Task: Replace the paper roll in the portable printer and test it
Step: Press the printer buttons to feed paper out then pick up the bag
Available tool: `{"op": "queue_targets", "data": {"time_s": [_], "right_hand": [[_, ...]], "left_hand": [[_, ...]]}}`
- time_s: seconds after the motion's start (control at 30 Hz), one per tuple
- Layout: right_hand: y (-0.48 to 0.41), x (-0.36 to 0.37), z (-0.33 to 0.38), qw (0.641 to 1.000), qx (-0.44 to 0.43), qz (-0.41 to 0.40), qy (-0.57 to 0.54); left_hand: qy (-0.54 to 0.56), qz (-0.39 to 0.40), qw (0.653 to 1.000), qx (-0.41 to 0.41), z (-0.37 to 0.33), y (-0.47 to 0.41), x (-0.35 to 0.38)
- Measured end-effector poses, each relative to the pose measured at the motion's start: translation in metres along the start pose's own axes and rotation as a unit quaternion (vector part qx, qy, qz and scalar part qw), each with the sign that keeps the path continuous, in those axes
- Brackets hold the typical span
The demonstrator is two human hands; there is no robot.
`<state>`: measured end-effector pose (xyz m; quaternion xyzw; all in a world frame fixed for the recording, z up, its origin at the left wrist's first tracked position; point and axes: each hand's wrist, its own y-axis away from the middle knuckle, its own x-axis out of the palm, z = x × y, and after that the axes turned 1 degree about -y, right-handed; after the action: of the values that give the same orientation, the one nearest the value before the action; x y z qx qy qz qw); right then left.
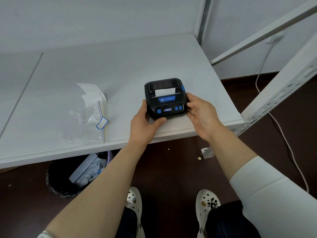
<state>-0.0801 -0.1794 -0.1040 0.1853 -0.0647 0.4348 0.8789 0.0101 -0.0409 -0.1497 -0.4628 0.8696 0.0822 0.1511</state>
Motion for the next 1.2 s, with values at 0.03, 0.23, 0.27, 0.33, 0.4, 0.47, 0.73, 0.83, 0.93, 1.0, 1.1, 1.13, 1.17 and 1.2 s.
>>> {"op": "queue_targets", "data": {"time_s": [0.03, 0.23, 0.27, 0.33, 0.4, 0.47, 0.73, 0.83, 0.93, 1.0, 1.1, 1.13, 1.17, 1.2], "right_hand": [[-0.0001, 0.0002, 0.0, 1.0, 0.001, 0.007, 0.0], [-0.0023, -0.0003, -0.0015, 1.0, 0.009, 0.007, -0.024], [-0.0023, -0.0001, -0.0015, 1.0, 0.008, 0.009, -0.021], [-0.0024, -0.0004, -0.0018, 1.0, 0.002, 0.016, -0.009], [-0.0026, -0.0015, -0.0017, 1.0, -0.003, 0.027, 0.006], [-0.002, -0.0026, -0.0007, 0.999, -0.008, 0.036, 0.024], [-0.0046, -0.0061, -0.0042, 0.994, -0.041, 0.03, 0.094], [-0.0044, -0.0053, -0.005, 0.992, -0.055, 0.033, 0.106], [-0.0037, -0.0047, -0.0052, 0.989, -0.069, 0.025, 0.127], [-0.0041, -0.0048, -0.0057, 0.988, -0.075, 0.022, 0.13], [-0.0051, -0.0047, -0.0067, 0.987, -0.079, 0.019, 0.139], [-0.0053, -0.0046, -0.0071, 0.987, -0.081, 0.018, 0.141], [-0.0054, -0.0046, -0.0074, 0.986, -0.083, 0.018, 0.142], [-0.0057, -0.0048, -0.008, 0.986, -0.084, 0.018, 0.144]], "left_hand": [[0.002, 0.0, 1.0, 0.002, 0.0009, -0.0003, 0.0], [0.012, -0.001, 1.0, 0.006, 0.0017, -0.0016, 0.0006], [0.012, -0.002, 1.0, 0.005, 0.0017, -0.0017, 0.0006], [0.014, -0.003, 1.0, 0.004, 0.0018, -0.0022, 0.0004], [0.02, -0.001, 1.0, 0.003, 0.0016, -0.0025, 0.0007], [0.025, -0.001, 1.0, 0.002, 0.0009, -0.0023, 0.0006], [0.02, -0.018, 0.999, 0.017, 0.004, -0.0045, 0.0003], [0.04, -0.011, 0.999, 0.004, 0.0032, -0.0045, -0.0003], [0.048, -0.005, 0.999, 0.006, 0.0019, -0.004, -0.0007], [0.047, -0.006, 0.999, 0.006, 0.002, -0.0041, -0.0008], [0.047, -0.007, 0.999, 0.007, 0.0031, -0.0049, -0.0006], [0.048, -0.007, 0.999, 0.007, 0.0033, -0.0051, -0.0006], [0.049, -0.008, 0.999, 0.007, 0.0034, -0.005, -0.0007], [0.049, -0.008, 0.999, 0.007, 0.0036, -0.005, -0.0009]]}}
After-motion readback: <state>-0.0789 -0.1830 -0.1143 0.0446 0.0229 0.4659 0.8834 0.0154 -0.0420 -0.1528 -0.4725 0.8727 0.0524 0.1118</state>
